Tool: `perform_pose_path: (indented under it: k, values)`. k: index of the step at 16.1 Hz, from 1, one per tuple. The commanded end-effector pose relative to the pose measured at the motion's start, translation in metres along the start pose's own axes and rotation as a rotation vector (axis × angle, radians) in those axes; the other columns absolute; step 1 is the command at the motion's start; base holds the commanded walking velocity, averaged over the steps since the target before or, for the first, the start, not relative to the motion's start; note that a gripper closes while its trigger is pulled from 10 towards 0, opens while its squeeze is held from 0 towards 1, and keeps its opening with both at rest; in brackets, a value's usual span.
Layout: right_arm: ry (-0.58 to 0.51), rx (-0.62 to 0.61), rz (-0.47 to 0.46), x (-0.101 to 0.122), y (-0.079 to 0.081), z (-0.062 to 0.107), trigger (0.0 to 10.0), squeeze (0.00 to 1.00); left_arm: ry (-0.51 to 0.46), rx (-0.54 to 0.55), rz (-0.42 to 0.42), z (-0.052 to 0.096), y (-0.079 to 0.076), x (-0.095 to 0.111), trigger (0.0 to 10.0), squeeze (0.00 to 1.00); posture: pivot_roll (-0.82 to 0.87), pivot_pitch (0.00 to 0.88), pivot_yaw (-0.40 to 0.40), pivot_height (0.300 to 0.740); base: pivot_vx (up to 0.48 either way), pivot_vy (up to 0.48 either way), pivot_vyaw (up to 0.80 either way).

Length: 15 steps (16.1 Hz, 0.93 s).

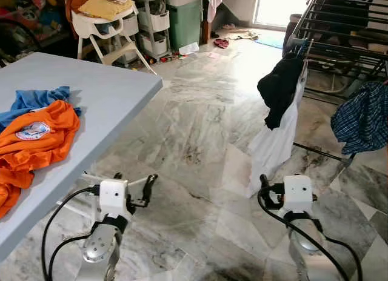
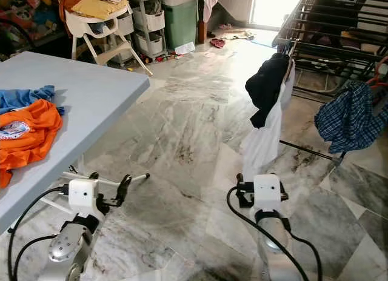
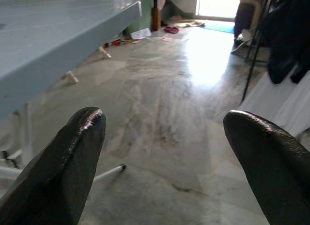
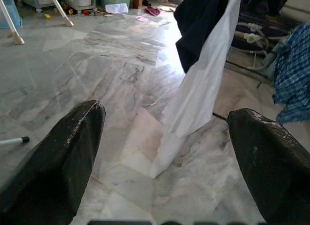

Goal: Hang hanger

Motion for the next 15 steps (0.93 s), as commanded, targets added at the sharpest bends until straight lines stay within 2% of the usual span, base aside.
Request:
perform_pose_path:
  k: [1, 4, 8, 11, 15]
  values:
    - [-0.012, -0.009, -0.006, 0.006, -0.001, -0.001, 10.0, 0.00, 0.007, -0.016, -0.003, -0.002, -0.001, 0.001, 10.0, 0.00, -0.13, 0.000, 0.076, 0.740, 0.251, 0.000, -0.56]
    - [0.000, -0.003, -0.006, 0.002, 0.001, 0.002, 10.0, 0.00, 0.014, -0.031, 0.005, -0.005, -0.002, 0.000, 10.0, 0.00, -0.14, 0.000, 0.073, 0.740, 0.252, 0.000, -0.80]
    - [-0.033, -0.003, 0.001, 0.015, 0.002, -0.004, 10.0, 0.00, 0.015, -0.045, 0.010, -0.006, -0.003, 0.000, 10.0, 0.00, -0.13, 0.000, 0.069, 0.740, 0.363, 0.061, -0.71]
    - [-0.057, -0.002, -0.010, 0.023, 0.006, -0.007, 10.0, 0.00, 0.039, -0.071, 0.012, -0.003, -0.010, -0.007, 10.0, 0.00, -0.12, 0.000, 0.071, 0.740, 0.363, 0.258, 0.00]
    - [-0.051, -0.002, -0.012, 0.021, 0.008, -0.007, 10.0, 0.00, 0.055, -0.076, 0.015, -0.001, -0.012, -0.013, 10.0, 0.00, -0.12, 0.000, 0.069, 0.740, 0.359, 0.266, 0.00]
Point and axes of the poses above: a point about 5 cm out from each wrist's last joint towards the gripper, its own z axis pointing back from the gripper into the wrist, its own x axis along the axis of the wrist's last joint, y = z × x, the point moved 6 cm from there along -z, pointing out of the wrist towards the gripper, and after that the axes turned 11 degrees about z, right-handed, at the moved point
